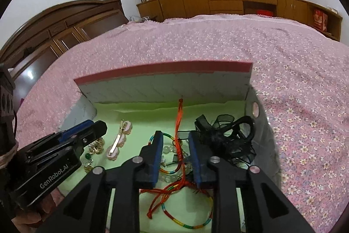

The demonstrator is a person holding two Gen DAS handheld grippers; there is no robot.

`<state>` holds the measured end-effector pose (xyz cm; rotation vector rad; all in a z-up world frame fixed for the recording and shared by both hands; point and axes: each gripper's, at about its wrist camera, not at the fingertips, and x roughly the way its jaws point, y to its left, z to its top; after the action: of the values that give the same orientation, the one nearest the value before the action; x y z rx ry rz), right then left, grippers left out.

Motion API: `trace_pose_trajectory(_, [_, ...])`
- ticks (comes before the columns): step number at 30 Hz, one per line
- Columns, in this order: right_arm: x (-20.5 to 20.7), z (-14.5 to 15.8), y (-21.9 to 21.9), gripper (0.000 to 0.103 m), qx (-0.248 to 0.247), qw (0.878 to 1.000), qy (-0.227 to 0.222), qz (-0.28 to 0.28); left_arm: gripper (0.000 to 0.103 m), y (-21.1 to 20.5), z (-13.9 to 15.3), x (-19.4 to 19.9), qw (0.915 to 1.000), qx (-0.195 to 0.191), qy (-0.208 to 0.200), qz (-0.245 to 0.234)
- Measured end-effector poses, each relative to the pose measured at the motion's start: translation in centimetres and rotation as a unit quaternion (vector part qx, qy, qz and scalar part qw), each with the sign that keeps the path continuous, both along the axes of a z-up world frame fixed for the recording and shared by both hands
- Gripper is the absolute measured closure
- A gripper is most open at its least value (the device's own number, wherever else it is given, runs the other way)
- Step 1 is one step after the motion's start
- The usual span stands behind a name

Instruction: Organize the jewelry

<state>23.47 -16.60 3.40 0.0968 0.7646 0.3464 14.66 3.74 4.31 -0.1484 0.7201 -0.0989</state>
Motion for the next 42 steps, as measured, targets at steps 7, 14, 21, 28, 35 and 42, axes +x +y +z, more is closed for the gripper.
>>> trace_pose_trajectory(7, [-2.1, 2.5, -0.5, 0.065, 0.016, 1.0, -0.022, 0.004, 0.08, 0.1, 1.2, -1.4, 0.9999, -0.01, -0.004, 0.0])
trace_pose_trajectory(14, [-4.5, 4.3, -1.2, 0.062, 0.03, 0.999, -0.033, 0.006, 0.078, -0.1, 2.3, -3.9, 0.9998, -0.011, -0.013, -0.004])
trace_pose_trajectory(21, [-7.7, 6.2, -2.4, 0.059, 0.041, 0.997, -0.058, -0.002, 0.073, -0.3, 4.1, -6.6, 0.9994, -0.006, -0.034, -0.001])
trace_pose_trajectory(28, [-11.1, 7.1, -3.2, 0.054, 0.039, 0.996, -0.083, -0.009, 0.069, -0.9, 4.8, -9.3, 0.9989, -0.006, -0.047, 0.001])
trace_pose_trajectory(35, [-14.6, 6.7, -3.6, 0.05, 0.028, 0.993, -0.117, -0.02, 0.064, -1.1, 4.3, -11.8, 0.998, 0.004, -0.062, 0.0])
trace_pose_trajectory(42, [-17.1, 4.9, -4.0, 0.048, 0.018, 0.991, -0.127, -0.034, 0.061, -1.5, 2.6, -13.2, 0.998, 0.0, -0.064, -0.001])
